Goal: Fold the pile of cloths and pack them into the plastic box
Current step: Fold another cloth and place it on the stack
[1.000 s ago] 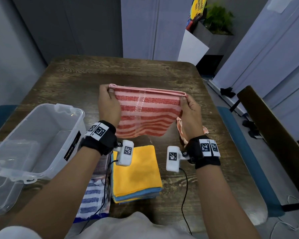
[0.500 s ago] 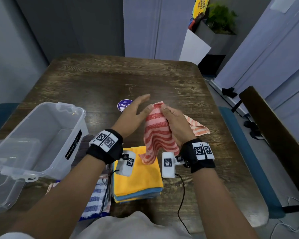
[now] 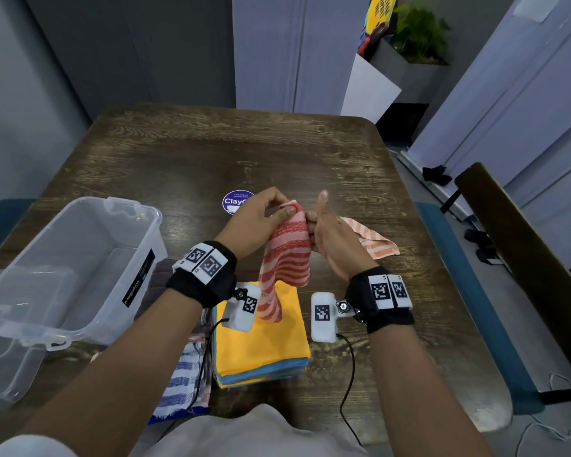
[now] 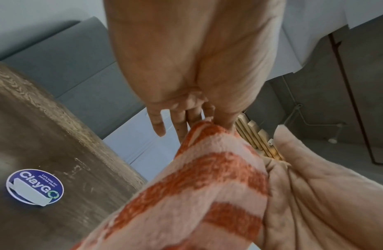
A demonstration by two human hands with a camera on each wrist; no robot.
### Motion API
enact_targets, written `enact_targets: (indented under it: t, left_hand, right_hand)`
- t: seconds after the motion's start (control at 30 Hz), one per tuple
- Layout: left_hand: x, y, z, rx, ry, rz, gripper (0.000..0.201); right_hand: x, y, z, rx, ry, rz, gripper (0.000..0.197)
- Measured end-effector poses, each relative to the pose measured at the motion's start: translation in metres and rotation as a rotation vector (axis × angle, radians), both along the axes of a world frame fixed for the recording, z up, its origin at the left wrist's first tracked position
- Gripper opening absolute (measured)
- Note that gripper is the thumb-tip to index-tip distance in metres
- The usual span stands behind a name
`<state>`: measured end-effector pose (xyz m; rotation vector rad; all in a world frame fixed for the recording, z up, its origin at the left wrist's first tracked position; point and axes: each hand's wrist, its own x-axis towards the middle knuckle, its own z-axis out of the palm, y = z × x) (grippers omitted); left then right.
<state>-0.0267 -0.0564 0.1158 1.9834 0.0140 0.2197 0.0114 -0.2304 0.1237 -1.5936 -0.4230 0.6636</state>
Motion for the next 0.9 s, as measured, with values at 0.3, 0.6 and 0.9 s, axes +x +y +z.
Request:
enact_targets:
  t: [0.3, 0.6, 0.9]
  left_hand:
    - [0.005, 0.018, 0.027, -0.009, -0.208, 0.361, 0.009]
    - [0.001, 0.069, 0.047, 0.011, -0.286, 0.668, 0.016]
    - [-0.006, 0.074, 0.036, -0.026, -0.121, 0.681, 0.015]
  right_hand:
    - [0.000, -0.010, -0.010, -0.110, -0.213, 0.064, 0.016]
    - [0.013, -0.026, -0.036, -0.243, -0.306, -0.009, 0.016]
    - [0.013, -0.030, -0.025, -0.059, -0.121, -0.188, 0.028]
